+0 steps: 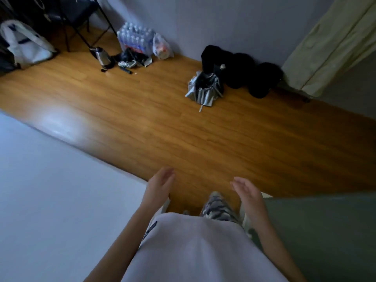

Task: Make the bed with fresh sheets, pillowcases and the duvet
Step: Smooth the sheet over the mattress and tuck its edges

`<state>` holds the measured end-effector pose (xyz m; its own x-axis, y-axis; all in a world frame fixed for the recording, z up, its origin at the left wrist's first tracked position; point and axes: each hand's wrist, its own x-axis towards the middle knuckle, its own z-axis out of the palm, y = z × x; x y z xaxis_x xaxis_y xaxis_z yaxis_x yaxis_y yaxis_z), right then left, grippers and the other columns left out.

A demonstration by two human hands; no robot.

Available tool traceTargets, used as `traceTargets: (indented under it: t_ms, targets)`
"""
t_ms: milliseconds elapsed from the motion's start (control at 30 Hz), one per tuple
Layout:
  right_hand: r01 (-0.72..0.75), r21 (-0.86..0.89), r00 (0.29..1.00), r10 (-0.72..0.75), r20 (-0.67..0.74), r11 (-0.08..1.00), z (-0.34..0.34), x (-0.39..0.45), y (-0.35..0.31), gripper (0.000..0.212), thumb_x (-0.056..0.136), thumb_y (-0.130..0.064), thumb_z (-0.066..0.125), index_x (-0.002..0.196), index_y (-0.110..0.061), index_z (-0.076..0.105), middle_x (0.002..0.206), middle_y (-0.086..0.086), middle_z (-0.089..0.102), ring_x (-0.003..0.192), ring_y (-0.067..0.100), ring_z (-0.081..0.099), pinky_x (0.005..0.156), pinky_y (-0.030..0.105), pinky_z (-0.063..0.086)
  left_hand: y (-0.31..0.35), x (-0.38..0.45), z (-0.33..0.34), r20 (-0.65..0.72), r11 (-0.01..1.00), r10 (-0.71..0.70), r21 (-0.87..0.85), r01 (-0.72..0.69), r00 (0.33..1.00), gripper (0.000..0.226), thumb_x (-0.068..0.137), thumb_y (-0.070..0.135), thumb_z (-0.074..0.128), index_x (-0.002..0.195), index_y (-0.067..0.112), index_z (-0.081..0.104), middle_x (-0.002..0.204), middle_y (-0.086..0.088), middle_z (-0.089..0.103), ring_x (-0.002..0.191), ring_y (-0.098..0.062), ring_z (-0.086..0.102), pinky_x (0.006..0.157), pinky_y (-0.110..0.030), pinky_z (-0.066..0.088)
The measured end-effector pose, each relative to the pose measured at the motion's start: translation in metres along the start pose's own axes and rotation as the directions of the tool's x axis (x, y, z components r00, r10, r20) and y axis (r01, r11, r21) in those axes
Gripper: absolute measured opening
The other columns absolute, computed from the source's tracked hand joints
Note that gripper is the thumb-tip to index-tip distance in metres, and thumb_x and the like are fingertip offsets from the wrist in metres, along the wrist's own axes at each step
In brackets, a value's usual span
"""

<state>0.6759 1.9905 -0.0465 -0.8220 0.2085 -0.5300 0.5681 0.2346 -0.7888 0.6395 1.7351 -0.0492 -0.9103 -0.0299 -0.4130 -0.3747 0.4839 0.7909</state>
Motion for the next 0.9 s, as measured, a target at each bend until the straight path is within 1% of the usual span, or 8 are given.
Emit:
traceTargets:
  t_ms: [100, 200, 300, 400, 500, 667, 833, 900]
  targets:
    - [-0.006, -0.043, 0.993, 0.011, 0.120, 0.999, 0.008, 0.067, -0.030, 0.009, 0.096, -0.031, 0.054, 0.104, -0.033, 0.056, 0.100, -0.017, 0.059, 0.094, -0.003, 0.055, 0.072, 0.017, 0.044, 0.004, 0.039, 0.007, -0.030, 0.993, -0.116, -0.012, 0.116, 0.993, 0.033, 0.099, 0.029, 0.048, 0.131, 0.022, 0.054, 0.122, 0.010, 0.058, 0.106, -0.004, 0.054, 0.073, -0.004, 0.037]
    - [-0.005, -0.073, 0.972, 0.022, 0.233, 0.997, 0.008, 0.137, -0.059, 0.008, 0.096, -0.026, 0.055, 0.101, -0.032, 0.057, 0.101, -0.010, 0.062, 0.095, 0.003, 0.059, 0.073, 0.019, 0.047, 0.009, 0.077, 0.015, -0.105, 0.970, -0.242, -0.022, 0.241, 0.965, 0.033, 0.099, 0.033, 0.047, 0.131, 0.024, 0.053, 0.124, 0.009, 0.058, 0.104, -0.004, 0.053, 0.071, -0.003, 0.036]
    - [0.039, -0.126, 0.947, 0.003, 0.321, 0.991, 0.000, 0.210, -0.100, 0.013, 0.095, -0.022, 0.055, 0.107, -0.023, 0.058, 0.105, -0.003, 0.064, 0.098, 0.009, 0.060, 0.074, 0.020, 0.046, 0.032, 0.107, 0.015, -0.259, 0.931, -0.365, -0.135, 0.341, 0.894, 0.032, 0.100, 0.032, 0.046, 0.130, 0.022, 0.054, 0.122, 0.010, 0.057, 0.105, -0.006, 0.052, 0.077, -0.008, 0.038]
    - [0.096, -0.190, 0.933, -0.022, 0.359, 0.977, -0.002, 0.277, -0.154, 0.016, 0.096, -0.022, 0.053, 0.111, -0.020, 0.059, 0.111, 0.001, 0.064, 0.104, 0.015, 0.060, 0.084, 0.027, 0.048, 0.062, 0.139, 0.001, -0.397, 0.906, -0.419, -0.247, 0.344, 0.817, 0.032, 0.099, 0.029, 0.048, 0.129, 0.020, 0.056, 0.120, 0.007, 0.059, 0.108, -0.010, 0.055, 0.087, -0.019, 0.042]
    - [0.111, -0.193, 0.924, -0.029, 0.382, 0.975, 0.007, 0.326, -0.206, 0.019, 0.099, -0.022, 0.047, 0.113, -0.017, 0.060, 0.107, 0.000, 0.066, 0.100, 0.015, 0.061, 0.084, 0.029, 0.049, 0.085, 0.166, -0.013, -0.498, 0.901, -0.428, -0.305, 0.309, 0.755, 0.029, 0.099, 0.026, 0.049, 0.126, 0.020, 0.057, 0.114, 0.009, 0.060, 0.106, -0.009, 0.057, 0.088, -0.020, 0.044]
    - [0.130, -0.243, 0.873, 0.005, 0.488, 0.961, 0.049, 0.372, -0.248, 0.019, 0.099, -0.021, 0.047, 0.111, -0.017, 0.061, 0.107, 0.001, 0.067, 0.101, 0.016, 0.062, 0.092, 0.035, 0.049, 0.093, 0.195, -0.018, -0.538, 0.851, -0.523, -0.368, 0.375, 0.661, 0.028, 0.099, 0.029, 0.048, 0.125, 0.023, 0.056, 0.109, 0.015, 0.057, 0.100, -0.004, 0.055, 0.077, -0.009, 0.039]
    - [0.172, -0.344, 0.777, 0.088, 0.624, 0.923, 0.118, 0.393, -0.268, 0.018, 0.099, -0.018, 0.048, 0.111, -0.014, 0.061, 0.105, 0.001, 0.067, 0.097, 0.012, 0.062, 0.072, 0.020, 0.046, 0.074, 0.201, -0.021, -0.541, 0.773, -0.634, -0.464, 0.434, 0.552, 0.027, 0.098, 0.024, 0.051, 0.124, 0.020, 0.058, 0.113, 0.010, 0.063, 0.099, -0.006, 0.060, 0.078, -0.011, 0.042]
    - [0.201, -0.360, 0.742, 0.098, 0.663, 0.911, 0.153, 0.400, -0.284, 0.017, 0.099, -0.017, 0.048, 0.111, -0.014, 0.061, 0.103, -0.001, 0.067, 0.097, 0.011, 0.062, 0.070, 0.018, 0.045, 0.061, 0.207, -0.030, -0.533, 0.730, -0.683, -0.518, 0.446, 0.499, 0.027, 0.098, 0.023, 0.051, 0.124, 0.019, 0.058, 0.114, 0.006, 0.064, 0.095, -0.003, 0.060, 0.071, -0.006, 0.043]
